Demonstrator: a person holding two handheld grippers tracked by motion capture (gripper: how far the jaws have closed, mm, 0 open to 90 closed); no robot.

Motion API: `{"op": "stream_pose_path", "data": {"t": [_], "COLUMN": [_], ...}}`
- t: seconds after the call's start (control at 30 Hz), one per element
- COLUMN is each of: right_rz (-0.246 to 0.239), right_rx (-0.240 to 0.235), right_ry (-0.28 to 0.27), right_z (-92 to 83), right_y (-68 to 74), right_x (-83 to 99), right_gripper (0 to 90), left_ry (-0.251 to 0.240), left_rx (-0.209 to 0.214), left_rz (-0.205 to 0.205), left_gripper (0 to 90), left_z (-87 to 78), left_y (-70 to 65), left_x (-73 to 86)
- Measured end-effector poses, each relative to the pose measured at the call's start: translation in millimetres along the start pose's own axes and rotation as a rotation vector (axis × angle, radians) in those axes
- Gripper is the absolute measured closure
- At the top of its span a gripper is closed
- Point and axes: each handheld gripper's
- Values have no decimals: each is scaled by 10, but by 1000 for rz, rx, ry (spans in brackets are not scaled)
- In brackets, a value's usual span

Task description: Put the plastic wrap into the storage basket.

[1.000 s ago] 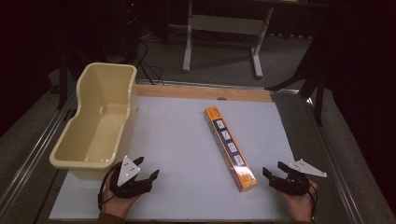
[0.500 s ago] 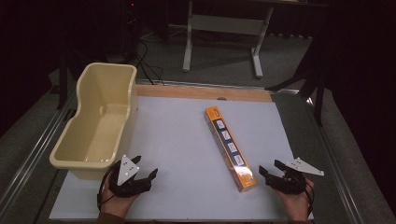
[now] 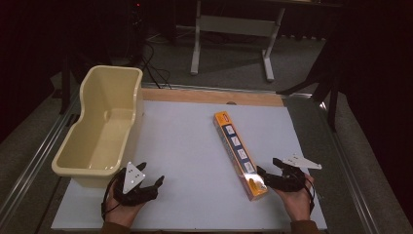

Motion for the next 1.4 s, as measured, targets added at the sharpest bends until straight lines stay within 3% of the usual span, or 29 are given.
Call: {"op": "stream_pose_path", "data": {"t": [0.2, 0.4, 0.57, 0.9, 1.1, 1.4], "right_rz": [7, -4, 9, -22, -51, -63], "right_rx": [-19, -25, -30, 1, 51, 18], "right_ry": [12, 67, 156, 266, 341, 428], "right_z": [139, 308, 516, 766, 903, 1006], "right_y": [73, 153, 171, 257, 251, 276], "right_x": [-133, -223, -278, -308, -338, -378], "right_gripper": [236, 209, 176, 158, 168, 273], "left_ry": [3, 1, -5, -2, -3, -2], "left_rx": [0, 3, 5, 9, 12, 14], "left_rz": [0, -1, 1, 1, 0, -5], "left_gripper": [265, 264, 262, 262, 262, 264], "left_z": [3, -1, -8, -2, -2, -3], "left_y": [-1, -2, -6, -10, -9, -5], "left_x": [1, 1, -2, -1, -1, 3]}}
Point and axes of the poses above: each handheld gripper's, and its own axes: z roughly forward along the jaws, x roughly out of its underside, y roughly to its left, and after that the axes turned 3 degrees about z, right-handed
